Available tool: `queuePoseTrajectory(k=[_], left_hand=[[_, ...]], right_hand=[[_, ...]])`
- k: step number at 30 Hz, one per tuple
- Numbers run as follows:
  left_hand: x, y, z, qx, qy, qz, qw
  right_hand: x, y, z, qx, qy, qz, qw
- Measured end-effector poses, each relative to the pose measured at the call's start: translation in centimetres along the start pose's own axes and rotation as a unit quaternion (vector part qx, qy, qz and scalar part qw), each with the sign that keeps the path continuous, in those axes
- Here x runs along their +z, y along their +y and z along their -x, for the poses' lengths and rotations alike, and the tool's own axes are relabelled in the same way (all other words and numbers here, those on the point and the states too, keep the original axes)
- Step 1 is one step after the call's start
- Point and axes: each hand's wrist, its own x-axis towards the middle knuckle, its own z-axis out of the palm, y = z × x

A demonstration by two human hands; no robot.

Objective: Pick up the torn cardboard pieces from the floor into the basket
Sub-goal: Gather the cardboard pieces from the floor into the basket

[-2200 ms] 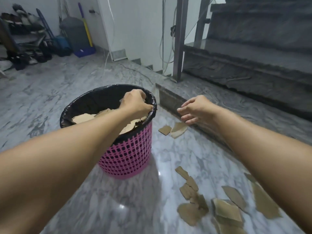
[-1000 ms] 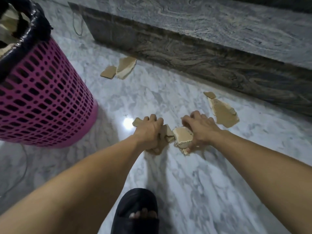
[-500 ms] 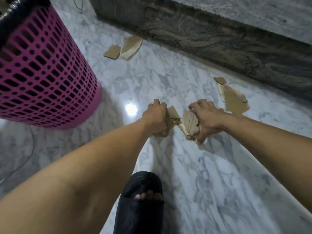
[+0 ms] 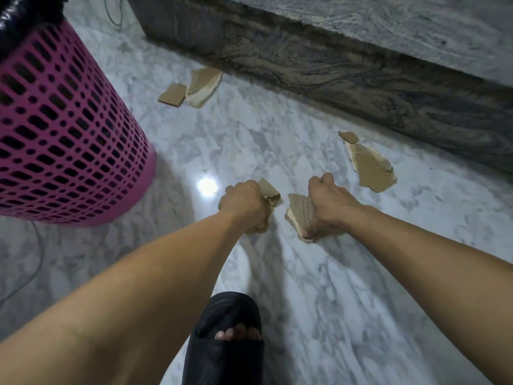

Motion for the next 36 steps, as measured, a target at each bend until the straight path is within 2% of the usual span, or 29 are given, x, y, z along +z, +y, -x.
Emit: queuePoseTrajectory(k=[7, 11, 12, 15, 17, 19, 22, 24, 28, 31, 36], left_hand=[[0.0, -0.3, -0.4, -0.005, -0.009, 0.044, 0.999], [-2.1, -0.8, -2.2, 0.0, -0.019, 0.174, 0.985], [-2.9, -0.7, -2.4, 0.001, -0.019, 0.177, 0.984], [-4.2, -0.4, -3.0, 0.008, -0.037, 0.16, 0.986], [-4.2, -0.1, -3.0, -0.007, -0.071, 0.101, 0.992], [-3.6, -0.4, -2.9, -0.043, -0.091, 0.016, 0.995], [-2.6, -2.0, -2.9, -0.104, -0.076, -0.002, 0.992], [-1.7, -2.6, -2.0, -0.145, -0.076, 0.006, 0.987], [0.9, -2.7, -0.3, -0.157, 0.022, -0.016, 0.987], [1.6, -3.4, 0.0, -0.172, 0.058, 0.061, 0.982], [0.2, -3.8, -0.4, -0.127, 0.069, 0.183, 0.972]], right_hand=[[-0.6, 1.0, -0.4, 0.015, -0.04, -0.111, 0.993], [-3.7, 4.7, -1.9, 0.09, 0.041, -0.202, 0.974], [-4.6, 5.7, -2.3, 0.107, 0.065, -0.218, 0.968], [-6.2, 8.1, -2.6, 0.187, 0.107, -0.232, 0.949], [-6.4, 9.4, -2.8, 0.233, 0.111, -0.218, 0.941], [-6.0, 10.2, -3.1, 0.261, 0.102, -0.212, 0.936], [-4.9, 10.1, -3.0, 0.289, 0.074, -0.18, 0.937], [-4.3, 9.6, -3.0, 0.305, 0.091, -0.194, 0.928], [-4.2, 8.7, -3.7, 0.292, 0.129, -0.282, 0.905], [-4.5, 8.2, -3.8, 0.263, 0.133, -0.266, 0.918], [-5.7, 7.8, -4.3, 0.213, 0.128, -0.237, 0.939]])
